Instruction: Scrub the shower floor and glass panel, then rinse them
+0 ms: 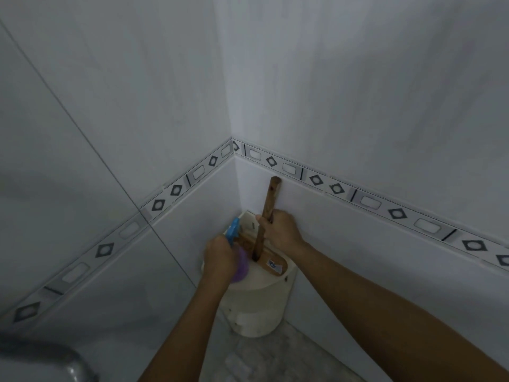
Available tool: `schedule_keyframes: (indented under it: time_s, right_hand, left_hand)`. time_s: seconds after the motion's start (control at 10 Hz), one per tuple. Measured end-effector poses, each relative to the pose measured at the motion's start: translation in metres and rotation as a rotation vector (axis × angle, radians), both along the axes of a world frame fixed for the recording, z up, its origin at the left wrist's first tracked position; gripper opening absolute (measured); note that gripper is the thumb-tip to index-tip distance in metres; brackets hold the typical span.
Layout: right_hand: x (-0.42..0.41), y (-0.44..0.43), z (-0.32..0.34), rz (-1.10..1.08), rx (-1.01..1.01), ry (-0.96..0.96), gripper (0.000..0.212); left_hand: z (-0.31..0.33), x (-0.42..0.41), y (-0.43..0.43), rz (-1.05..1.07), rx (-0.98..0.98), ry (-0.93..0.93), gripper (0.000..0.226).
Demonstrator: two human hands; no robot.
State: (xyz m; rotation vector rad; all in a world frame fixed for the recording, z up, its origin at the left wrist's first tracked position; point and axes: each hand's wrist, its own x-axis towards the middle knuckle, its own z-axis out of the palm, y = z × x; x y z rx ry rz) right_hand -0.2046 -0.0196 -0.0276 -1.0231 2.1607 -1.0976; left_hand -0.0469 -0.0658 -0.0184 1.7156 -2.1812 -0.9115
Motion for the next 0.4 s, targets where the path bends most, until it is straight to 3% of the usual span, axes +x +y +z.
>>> schedule_keyframes:
  time_s: [0.2,0.3,0.4]
  right_hand:
    - [-0.004,0.009,0.011,0.051,0.053,0.004,0.026]
    - [-0.006,0.015,0.017,0.069,0.078,0.036,0.023]
    - [-0.008,0.028,0.021,0.023,0.045,0.0,0.022]
  left_hand:
    - [-0.004,0.002,-0.003,-0.051,0.004,-0.063,0.041]
    - [-0.001,0.001,0.002,-0.06,-0.182,-0.074,0.069]
    - [0.009,-0.011,0.016,-0.174,-0.483,0.2,0.066]
